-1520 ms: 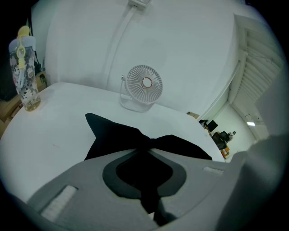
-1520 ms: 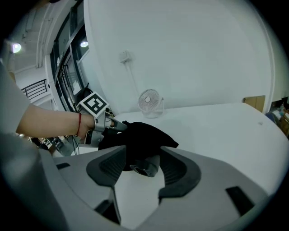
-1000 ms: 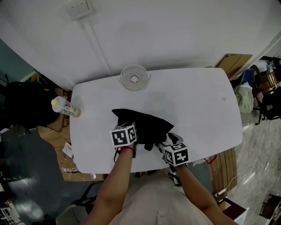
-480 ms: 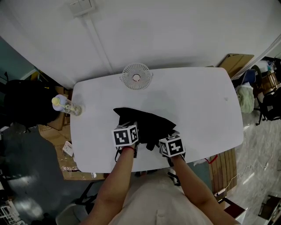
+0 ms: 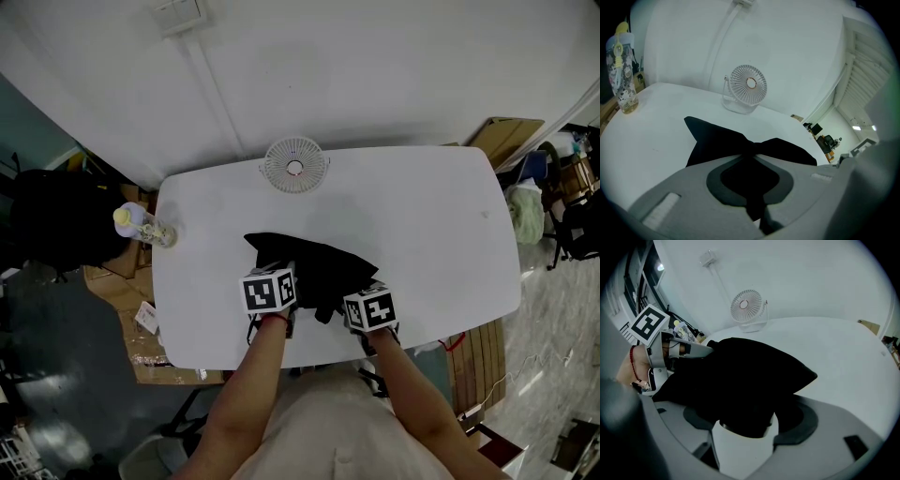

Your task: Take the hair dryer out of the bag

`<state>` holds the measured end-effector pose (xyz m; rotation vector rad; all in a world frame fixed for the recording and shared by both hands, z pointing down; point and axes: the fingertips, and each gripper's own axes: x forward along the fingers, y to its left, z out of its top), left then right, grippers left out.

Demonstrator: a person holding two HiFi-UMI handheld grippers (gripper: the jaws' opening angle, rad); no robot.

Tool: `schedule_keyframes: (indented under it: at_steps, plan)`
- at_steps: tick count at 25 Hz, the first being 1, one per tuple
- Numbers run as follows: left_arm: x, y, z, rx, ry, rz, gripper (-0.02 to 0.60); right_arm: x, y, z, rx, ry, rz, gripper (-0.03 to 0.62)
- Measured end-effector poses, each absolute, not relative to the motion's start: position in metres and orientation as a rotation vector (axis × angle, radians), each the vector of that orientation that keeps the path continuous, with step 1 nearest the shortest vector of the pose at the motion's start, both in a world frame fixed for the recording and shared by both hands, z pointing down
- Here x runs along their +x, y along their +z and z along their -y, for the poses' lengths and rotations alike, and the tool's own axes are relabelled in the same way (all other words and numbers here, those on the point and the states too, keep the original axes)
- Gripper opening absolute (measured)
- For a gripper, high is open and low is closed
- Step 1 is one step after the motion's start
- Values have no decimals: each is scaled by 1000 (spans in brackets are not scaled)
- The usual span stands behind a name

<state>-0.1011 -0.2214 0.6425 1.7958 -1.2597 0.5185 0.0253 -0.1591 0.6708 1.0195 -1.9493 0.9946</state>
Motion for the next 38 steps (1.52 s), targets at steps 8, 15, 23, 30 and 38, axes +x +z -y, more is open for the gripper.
schedule_keyframes:
  at_steps: [8, 15, 23, 30, 38]
  plan:
    - [-114, 634, 219, 1733, 446, 1261, 17, 41, 664, 147, 1017, 1015, 1975, 351]
    - [-131, 638, 209, 1639, 456, 1334, 17, 63, 650, 148, 1083, 1008, 1987, 351]
    - [-145, 648, 189, 1595, 412, 1350, 18, 81, 645, 154, 1181, 1009, 1983, 351]
    - [-135, 625, 172, 1888, 397, 1277, 188, 83, 653, 148, 1144, 997, 1985, 351]
    - [-115, 681, 104, 2139, 983, 884, 345, 85, 656, 145, 1129, 991, 1979, 351]
